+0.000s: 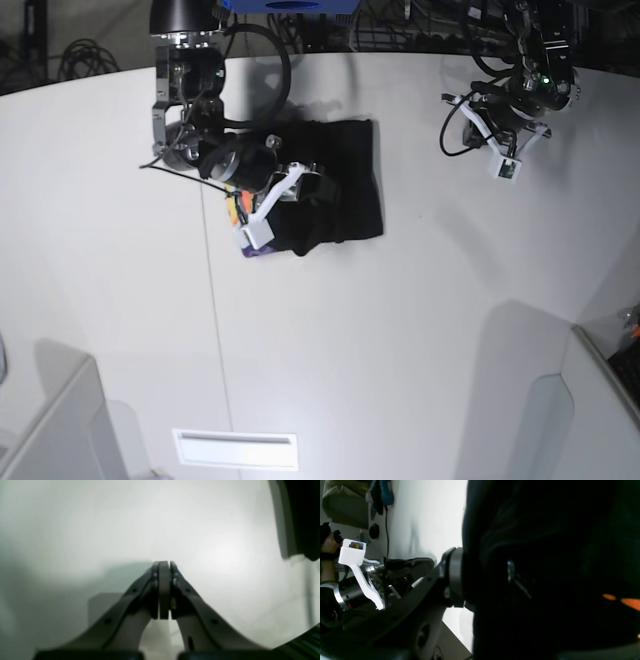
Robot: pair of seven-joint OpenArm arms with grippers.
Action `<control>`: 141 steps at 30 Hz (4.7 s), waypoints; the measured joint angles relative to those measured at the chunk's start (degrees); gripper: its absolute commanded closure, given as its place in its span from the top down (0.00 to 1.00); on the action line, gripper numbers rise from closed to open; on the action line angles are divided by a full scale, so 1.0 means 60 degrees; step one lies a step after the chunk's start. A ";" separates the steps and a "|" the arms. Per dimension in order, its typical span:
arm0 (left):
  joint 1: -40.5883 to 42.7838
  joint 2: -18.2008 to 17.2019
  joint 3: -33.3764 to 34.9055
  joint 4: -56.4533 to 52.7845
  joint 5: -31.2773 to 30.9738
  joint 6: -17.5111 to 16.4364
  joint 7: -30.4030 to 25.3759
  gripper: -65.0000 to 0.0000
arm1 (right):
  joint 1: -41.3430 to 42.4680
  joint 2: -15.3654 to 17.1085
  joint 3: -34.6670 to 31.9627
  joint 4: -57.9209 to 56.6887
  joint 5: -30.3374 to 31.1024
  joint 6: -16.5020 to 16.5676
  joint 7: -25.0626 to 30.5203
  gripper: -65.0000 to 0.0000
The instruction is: Fold the T-shirt properly
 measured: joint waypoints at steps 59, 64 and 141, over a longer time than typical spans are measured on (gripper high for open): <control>-0.1133 0.0758 0.0004 -0.1155 -0.5548 -0.0984 0.0546 0.96 | -0.0455 0.2951 -0.3184 0.2248 0.0084 -0.2634 0.3082 0.00; -0.1599 0.0732 0.0780 -0.1763 -0.5555 0.0091 0.0444 0.96 | -0.0645 0.2994 -0.2973 0.2266 0.0098 -0.2630 0.3235 0.00; -1.0036 -0.2033 1.5067 -0.2856 0.0444 0.0233 0.0291 0.00 | -0.3756 0.1843 0.2302 0.1814 0.0066 -0.2623 0.4503 0.00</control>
